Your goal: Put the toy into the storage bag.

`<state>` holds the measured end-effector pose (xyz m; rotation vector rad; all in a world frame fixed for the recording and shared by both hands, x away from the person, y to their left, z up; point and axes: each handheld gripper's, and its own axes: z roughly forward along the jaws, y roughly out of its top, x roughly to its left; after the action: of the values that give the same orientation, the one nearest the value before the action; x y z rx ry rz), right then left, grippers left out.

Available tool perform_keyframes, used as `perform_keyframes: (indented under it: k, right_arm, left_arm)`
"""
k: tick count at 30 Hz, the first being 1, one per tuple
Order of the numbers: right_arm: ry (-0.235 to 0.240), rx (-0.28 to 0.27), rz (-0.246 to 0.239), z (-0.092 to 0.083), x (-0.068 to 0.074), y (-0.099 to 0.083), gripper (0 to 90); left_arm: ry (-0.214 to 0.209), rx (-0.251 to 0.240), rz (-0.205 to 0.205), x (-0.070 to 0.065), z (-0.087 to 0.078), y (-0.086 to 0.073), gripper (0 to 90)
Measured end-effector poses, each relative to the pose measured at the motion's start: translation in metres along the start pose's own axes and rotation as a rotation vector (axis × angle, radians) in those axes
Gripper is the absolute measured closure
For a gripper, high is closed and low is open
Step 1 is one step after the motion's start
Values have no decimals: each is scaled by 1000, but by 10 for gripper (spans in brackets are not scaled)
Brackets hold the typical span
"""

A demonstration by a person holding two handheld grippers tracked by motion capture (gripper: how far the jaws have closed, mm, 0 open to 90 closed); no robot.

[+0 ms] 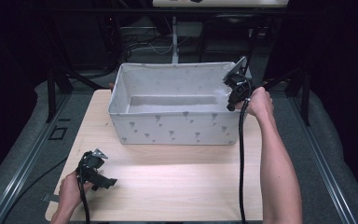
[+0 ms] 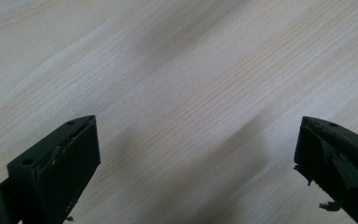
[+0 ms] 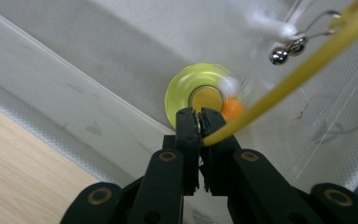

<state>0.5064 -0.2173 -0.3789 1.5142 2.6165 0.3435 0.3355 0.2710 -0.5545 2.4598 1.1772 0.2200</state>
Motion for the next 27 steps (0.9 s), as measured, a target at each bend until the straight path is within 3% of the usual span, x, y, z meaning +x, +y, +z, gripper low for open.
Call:
perform_keyframes:
  k: [4,11,17,21,27]
  right_arm:
    - [-1,-24,-1,-10,3,-2,782]
    - [-31,-83,1,-48,14,-4,590]
    - [-5,-123,21,-70,23,-9,385]
    - [4,-130,-11,-79,34,-14,265]
    - [19,-148,-52,-88,49,-25,169]
  left_arm:
    - [0,0,5,0,0,1,2]
    - [-1,-8,6,-2,0,1,0]
    - [1,-11,6,-2,-1,1,0]
    - [1,-11,10,-2,-1,1,0]
    - [2,-9,10,-3,0,1,0]
